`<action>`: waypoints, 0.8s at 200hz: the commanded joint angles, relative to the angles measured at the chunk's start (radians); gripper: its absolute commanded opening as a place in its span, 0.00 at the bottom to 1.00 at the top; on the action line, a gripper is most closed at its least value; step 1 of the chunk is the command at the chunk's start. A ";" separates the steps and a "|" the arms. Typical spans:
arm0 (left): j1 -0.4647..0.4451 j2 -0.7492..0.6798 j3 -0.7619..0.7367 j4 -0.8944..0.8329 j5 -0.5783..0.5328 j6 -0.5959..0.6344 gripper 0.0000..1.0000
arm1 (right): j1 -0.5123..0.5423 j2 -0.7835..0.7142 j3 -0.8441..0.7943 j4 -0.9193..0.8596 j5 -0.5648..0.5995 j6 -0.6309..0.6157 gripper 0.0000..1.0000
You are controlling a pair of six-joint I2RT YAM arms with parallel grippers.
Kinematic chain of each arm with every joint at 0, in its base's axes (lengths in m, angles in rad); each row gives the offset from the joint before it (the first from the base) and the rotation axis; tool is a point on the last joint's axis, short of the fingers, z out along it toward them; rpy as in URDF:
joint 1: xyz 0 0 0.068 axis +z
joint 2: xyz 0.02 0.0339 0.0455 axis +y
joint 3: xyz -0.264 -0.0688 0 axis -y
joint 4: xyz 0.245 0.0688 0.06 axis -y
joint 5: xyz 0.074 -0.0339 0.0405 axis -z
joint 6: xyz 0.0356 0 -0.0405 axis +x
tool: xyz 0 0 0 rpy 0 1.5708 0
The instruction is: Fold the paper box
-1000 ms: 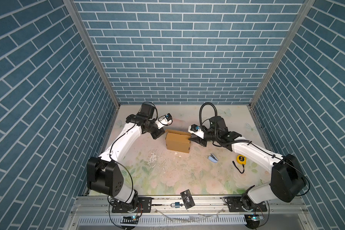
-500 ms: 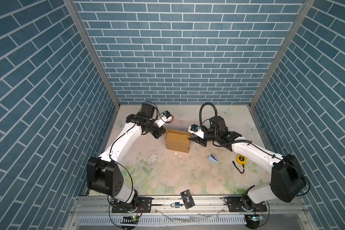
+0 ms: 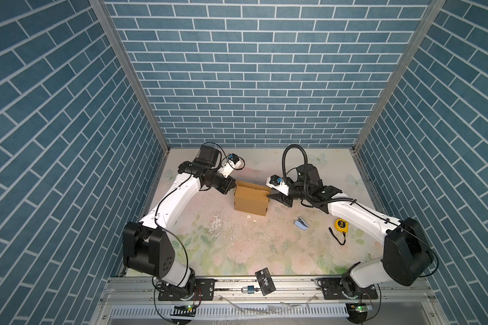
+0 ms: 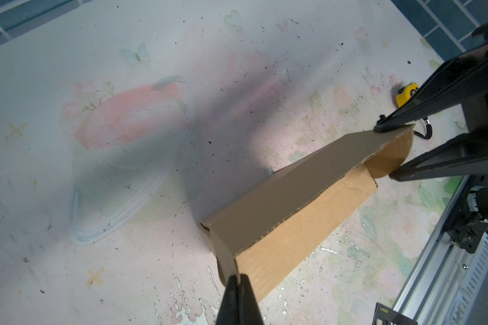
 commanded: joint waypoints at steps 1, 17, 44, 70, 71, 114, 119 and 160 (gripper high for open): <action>-0.011 -0.006 -0.003 0.033 0.101 -0.067 0.00 | 0.009 0.008 -0.014 0.019 -0.012 0.001 0.37; -0.011 -0.006 -0.013 0.044 0.114 -0.102 0.00 | 0.011 0.008 -0.016 0.018 -0.011 0.001 0.37; -0.011 -0.009 -0.034 0.053 0.127 -0.113 0.00 | 0.012 0.006 -0.016 0.019 -0.009 0.004 0.37; -0.010 -0.009 -0.036 0.043 0.115 -0.107 0.00 | 0.012 0.003 -0.016 0.017 -0.005 0.003 0.39; -0.010 -0.009 -0.036 0.043 0.114 -0.106 0.00 | 0.012 0.003 -0.016 0.017 -0.004 0.004 0.40; -0.009 -0.005 -0.024 0.031 0.096 -0.100 0.00 | 0.011 0.000 -0.014 0.003 -0.002 -0.003 0.41; -0.009 -0.004 -0.024 0.031 0.098 -0.102 0.00 | 0.012 0.000 -0.011 0.001 -0.002 -0.003 0.41; -0.007 0.010 -0.019 0.029 0.129 -0.162 0.00 | 0.012 -0.001 -0.013 -0.012 -0.002 -0.007 0.41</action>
